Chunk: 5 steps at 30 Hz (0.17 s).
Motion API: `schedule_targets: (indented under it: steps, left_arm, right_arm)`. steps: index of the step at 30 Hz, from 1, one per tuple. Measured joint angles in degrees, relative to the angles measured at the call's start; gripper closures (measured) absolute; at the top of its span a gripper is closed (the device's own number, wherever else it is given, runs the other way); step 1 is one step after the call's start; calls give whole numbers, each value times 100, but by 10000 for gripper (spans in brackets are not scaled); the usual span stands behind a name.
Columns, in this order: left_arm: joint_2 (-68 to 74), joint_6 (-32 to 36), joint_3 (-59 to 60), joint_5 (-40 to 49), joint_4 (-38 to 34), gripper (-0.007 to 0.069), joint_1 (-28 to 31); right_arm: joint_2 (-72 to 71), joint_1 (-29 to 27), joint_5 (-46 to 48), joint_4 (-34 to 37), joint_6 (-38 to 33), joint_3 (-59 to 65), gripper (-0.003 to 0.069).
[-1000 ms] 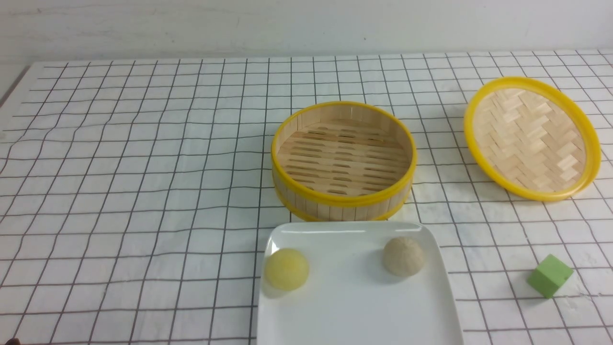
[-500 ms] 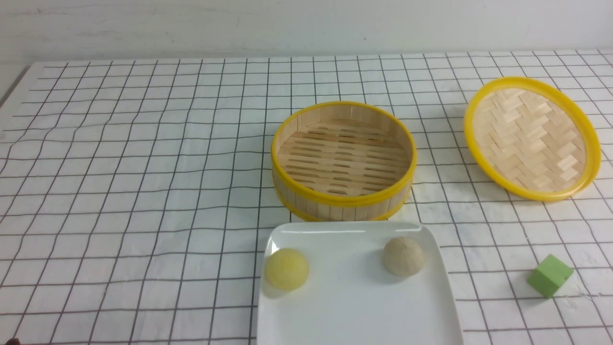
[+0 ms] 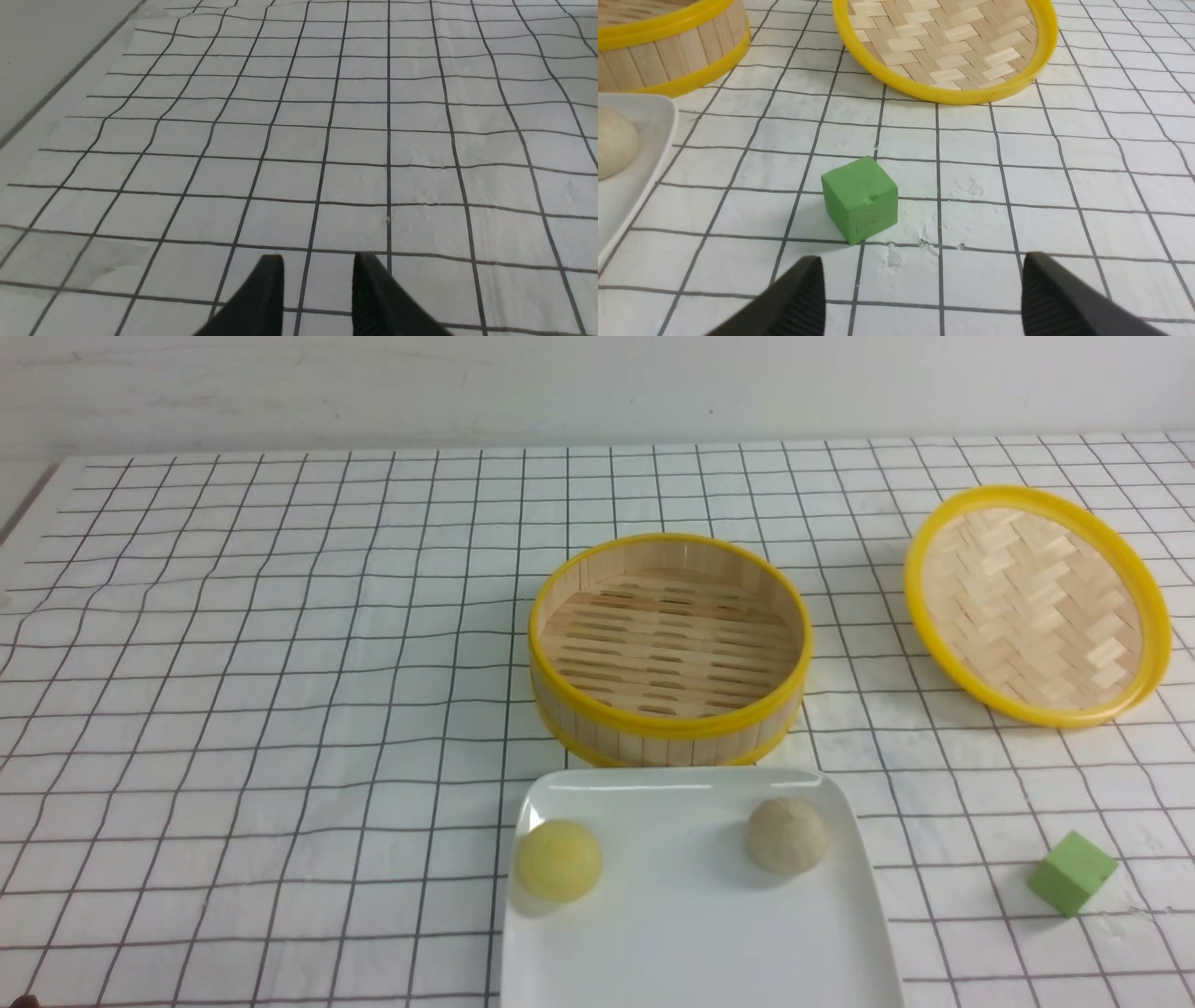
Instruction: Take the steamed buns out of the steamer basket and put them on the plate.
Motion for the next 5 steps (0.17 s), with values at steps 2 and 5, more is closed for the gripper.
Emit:
schedule_targets:
  steps: [2, 5]
  left_arm:
    - [0, 0, 0, 0, 0, 382, 0]
    - [0, 0, 0, 0, 0, 382, 0]
  right_arm:
    - [0, 0, 0, 0, 0, 0, 111]
    - [0, 0, 0, 0, 0, 0, 111]
